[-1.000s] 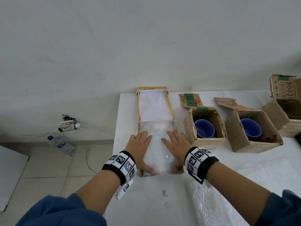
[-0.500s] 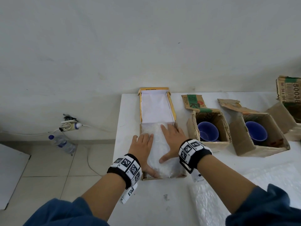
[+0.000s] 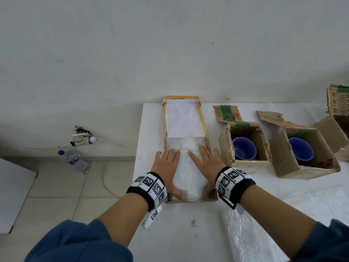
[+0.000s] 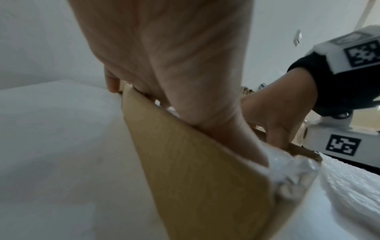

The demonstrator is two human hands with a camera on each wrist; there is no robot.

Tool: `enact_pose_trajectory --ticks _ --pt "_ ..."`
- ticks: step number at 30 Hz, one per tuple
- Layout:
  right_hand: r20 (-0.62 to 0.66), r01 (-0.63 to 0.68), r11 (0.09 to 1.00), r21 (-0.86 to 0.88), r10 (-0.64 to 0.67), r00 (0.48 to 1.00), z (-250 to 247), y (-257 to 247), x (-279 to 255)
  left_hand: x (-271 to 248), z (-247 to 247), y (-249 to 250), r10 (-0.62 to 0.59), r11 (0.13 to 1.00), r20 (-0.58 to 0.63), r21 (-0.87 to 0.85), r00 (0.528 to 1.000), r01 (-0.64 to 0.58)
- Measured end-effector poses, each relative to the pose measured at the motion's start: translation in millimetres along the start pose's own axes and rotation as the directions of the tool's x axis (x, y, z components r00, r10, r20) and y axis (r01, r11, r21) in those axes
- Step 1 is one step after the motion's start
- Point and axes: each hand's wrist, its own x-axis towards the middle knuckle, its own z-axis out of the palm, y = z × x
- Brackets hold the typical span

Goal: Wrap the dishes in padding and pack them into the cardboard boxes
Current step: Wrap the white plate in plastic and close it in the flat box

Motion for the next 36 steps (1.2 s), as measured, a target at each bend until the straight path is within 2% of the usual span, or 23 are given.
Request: enact_pose_trajectory --ticks 3,7,9,13,15,17,18,20,21,22,24,26,28,31,36 --pt "-0.007 0.015 1.0 0.026 -0.015 1.0 -3.2 1.8 -5.8 -1.9 0.8 -0.6 0.014 0.999 -0.003 -0.032 1.0 -0.014" --pt "-0.015 0.094 0.97 0.225 -0.093 0.996 -19.4 1.1 -19.4 -1.2 -0.3 -2.8 0.032 0.998 -0.018 -0.049 0.999 -0.033" --pt "-0.062 0.111 0.973 0.201 -0.1 0.993 -22.5 -6.7 -19.4 0.5 2.6 -4.8 0.043 0.997 -0.036 -0.068 0.998 -0.045" --pt "0.007 0.059 0.983 0.173 -0.061 0.998 -16.6 -13.8 -5.3 1.0 5.9 -11.6 0.071 0.992 -0.028 -0.098 0.997 -0.074" --pt "0.033 0.053 0.988 0.146 -0.058 0.998 -18.7 -13.7 -0.7 3.2 -0.7 -20.1 0.099 0.96 -0.003 -0.264 0.995 -0.096" --pt "0.039 0.05 0.992 0.117 -0.054 0.998 -20.7 -14.7 1.1 10.4 -9.0 -31.5 0.077 0.838 -0.062 -0.536 0.995 -0.098" --pt "0.038 0.05 0.993 0.105 -0.054 0.998 -20.9 -15.4 1.2 13.8 -14.5 -35.9 0.016 0.753 -0.143 -0.649 0.99 -0.106" --pt "0.034 0.048 0.994 0.097 -0.051 0.998 -20.7 -15.9 0.4 28.7 -16.7 -46.0 -0.199 0.605 -0.247 -0.792 0.948 -0.079" --pt "0.032 0.046 0.994 0.1 -0.049 0.998 -20.8 -15.6 0.1 38.2 -18.0 -51.3 -0.295 0.524 -0.209 -0.851 0.932 -0.024" --pt "0.033 0.045 0.994 0.103 -0.049 0.998 -20.5 -15.2 0.4 49.5 -18.3 -57.4 -0.349 0.421 -0.112 -0.906 0.931 0.049" --pt "0.036 0.049 0.992 0.115 -0.053 0.998 -20.3 -15.1 1.2 69.1 -18.8 -66.3 -0.343 0.172 0.117 -0.968 0.932 0.185" --pt "0.035 0.051 0.989 0.137 -0.057 0.998 -18.8 -14.9 1.6 84.3 -21.9 -71.2 -0.331 -0.004 0.211 -0.975 0.92 0.222" --pt "0.027 0.056 0.987 0.149 -0.061 0.998 -16.5 -13.7 1.5 87.3 -31.2 -69.7 -0.351 -0.06 0.21 -0.978 0.913 0.201" --pt "-0.007 0.07 0.985 0.16 -0.069 0.998 -12.1 -11.0 0.3 85.0 -35.2 -65.2 -0.39 -0.044 0.181 -0.983 0.903 0.178" --pt "-0.049 0.086 0.971 0.221 -0.077 0.996 -6.4 -6.4 2.7 77.3 -31.9 -63.3 -0.419 -0.142 0.177 -0.982 0.89 0.128"
